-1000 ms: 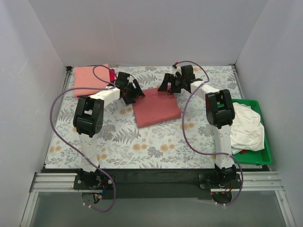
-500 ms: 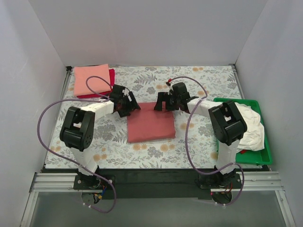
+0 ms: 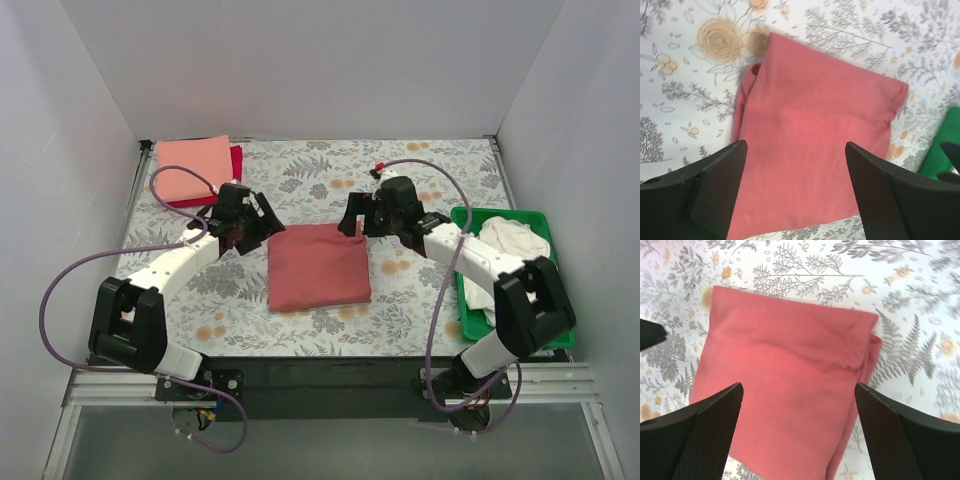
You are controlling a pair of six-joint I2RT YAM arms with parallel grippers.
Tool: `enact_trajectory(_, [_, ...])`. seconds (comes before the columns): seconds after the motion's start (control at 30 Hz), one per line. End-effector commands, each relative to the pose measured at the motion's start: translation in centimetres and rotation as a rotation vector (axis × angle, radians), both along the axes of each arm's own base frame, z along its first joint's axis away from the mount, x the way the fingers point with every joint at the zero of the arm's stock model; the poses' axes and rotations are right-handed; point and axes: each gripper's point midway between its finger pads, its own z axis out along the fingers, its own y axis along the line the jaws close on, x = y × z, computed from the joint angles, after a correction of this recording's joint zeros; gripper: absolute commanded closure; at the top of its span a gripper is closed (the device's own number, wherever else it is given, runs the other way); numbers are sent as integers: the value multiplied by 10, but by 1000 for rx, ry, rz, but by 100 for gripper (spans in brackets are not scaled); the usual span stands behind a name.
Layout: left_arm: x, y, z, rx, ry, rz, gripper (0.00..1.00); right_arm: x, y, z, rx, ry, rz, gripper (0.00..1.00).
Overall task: Fold and stack the t-shirts
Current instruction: Fold the tshirt, then neatly place the folded tshirt to the corner
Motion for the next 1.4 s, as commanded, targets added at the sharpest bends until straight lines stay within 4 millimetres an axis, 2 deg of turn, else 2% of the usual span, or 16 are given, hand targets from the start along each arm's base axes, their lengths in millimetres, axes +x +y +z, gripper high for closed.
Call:
enact_trajectory(0.0, [-23,14,-21,41,90,62,21,-18,-32,9,7,-15,-158,2])
enact_trajectory(0.03, [-26,13,-24,36,100,61,21,-22,-41,20,20,-49,-195,2])
enact_trajectory(0.07, [-30,13,-30,36,116,61,21,-34,-50,5,0,-26,-209,2])
enact_trajectory(0.13, [-40,12,-41,42,147,54,21,-44,-58,13,31,-47,-238,2])
enact_trajectory(0.23, [-52,10,-55,53,177,38,23,-66,-68,-5,39,-5,-246,2])
enact_trajectory(0.27, [-54,9,-60,57,188,35,25,-71,-69,-1,62,-15,-243,2])
enact_trajectory(0.3, [-58,9,-66,63,203,33,29,-79,-73,-11,57,4,-245,2])
enact_trajectory(0.4, [-64,6,-77,81,231,15,39,-92,-74,-12,85,13,-227,2])
enact_trajectory(0.43, [-67,4,-81,89,239,5,39,-97,-76,-15,87,15,-226,2])
enact_trajectory(0.83, [-92,2,-111,223,288,-20,55,-117,-92,-20,85,9,-244,2])
enact_trajectory(0.97, [-98,3,-123,269,305,-9,74,-119,-103,-27,68,-7,-282,2])
enact_trajectory(1.0, [-98,2,-125,277,302,-10,75,-121,-105,-30,62,-6,-287,2])
enact_trajectory(1.03, [-97,4,-125,290,296,-4,77,-121,-107,-29,62,-14,-294,1])
enact_trajectory(1.13, [-95,5,-128,313,286,-9,100,-121,-112,-31,47,-28,-306,2])
enact_trajectory(1.2, [-90,3,-126,322,263,-30,100,-121,-113,-33,35,-31,-308,2])
enact_trajectory(1.37, [-50,5,-103,423,137,-34,100,-118,-118,-35,-10,-52,-304,2])
